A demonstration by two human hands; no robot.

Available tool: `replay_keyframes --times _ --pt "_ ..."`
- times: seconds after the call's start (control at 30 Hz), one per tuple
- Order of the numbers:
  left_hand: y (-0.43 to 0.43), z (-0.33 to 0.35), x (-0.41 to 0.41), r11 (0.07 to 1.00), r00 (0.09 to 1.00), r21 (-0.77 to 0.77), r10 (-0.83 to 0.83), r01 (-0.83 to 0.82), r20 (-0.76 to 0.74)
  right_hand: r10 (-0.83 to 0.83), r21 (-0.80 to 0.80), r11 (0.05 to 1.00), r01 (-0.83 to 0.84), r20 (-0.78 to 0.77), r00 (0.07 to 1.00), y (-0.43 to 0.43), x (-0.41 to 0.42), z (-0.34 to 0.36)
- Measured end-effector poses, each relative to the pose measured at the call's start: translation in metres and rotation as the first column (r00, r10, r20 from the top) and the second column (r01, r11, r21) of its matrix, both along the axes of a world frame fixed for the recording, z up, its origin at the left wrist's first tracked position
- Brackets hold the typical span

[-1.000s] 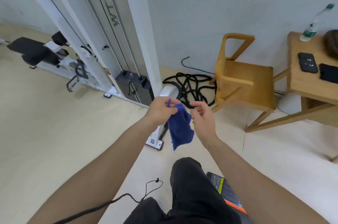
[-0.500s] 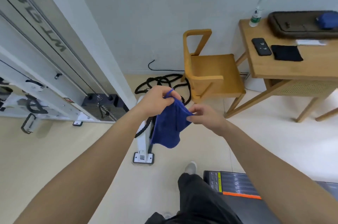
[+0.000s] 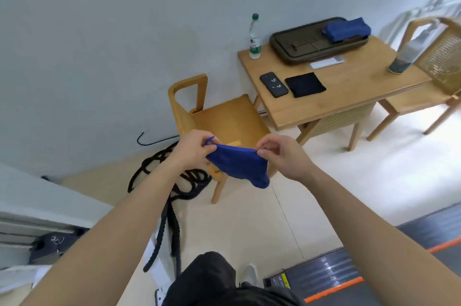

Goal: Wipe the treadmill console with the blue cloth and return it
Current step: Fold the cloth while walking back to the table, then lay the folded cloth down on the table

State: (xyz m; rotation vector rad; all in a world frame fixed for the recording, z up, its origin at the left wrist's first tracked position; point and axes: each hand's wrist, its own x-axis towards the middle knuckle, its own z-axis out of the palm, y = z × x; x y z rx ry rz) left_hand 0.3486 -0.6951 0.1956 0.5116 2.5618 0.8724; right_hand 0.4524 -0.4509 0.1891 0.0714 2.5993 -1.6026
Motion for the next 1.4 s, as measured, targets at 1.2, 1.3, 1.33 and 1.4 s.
replay_keyframes --times 1.2,1.3,1.33,1.4 --pt "0.555 0.022 -0.355 0.909 0.989 0.415 -0.097 0.041 0.114 -0.801 -0.153 0.588 0.794 0.028 0.598 0.486 -0.341 0.022" --pt "0.568 0.023 -0.366 0.914 0.997 0.403 0.012 -0.042 0.076 -0.706 -0.179 0.694 0.697 0.021 0.708 0.517 -0.372 0.016" --pt "0.572 0.018 -0.366 0.923 0.997 0.378 0.044 -0.066 0.066 -0.663 -0.17 0.735 0.656 0.022 0.748 0.527 -0.377 0.009" --pt "0.581 -0.001 -0.362 0.946 0.993 0.303 0.097 -0.114 0.072 -0.583 -0.153 0.799 0.581 0.038 0.812 0.544 -0.38 -0.012"
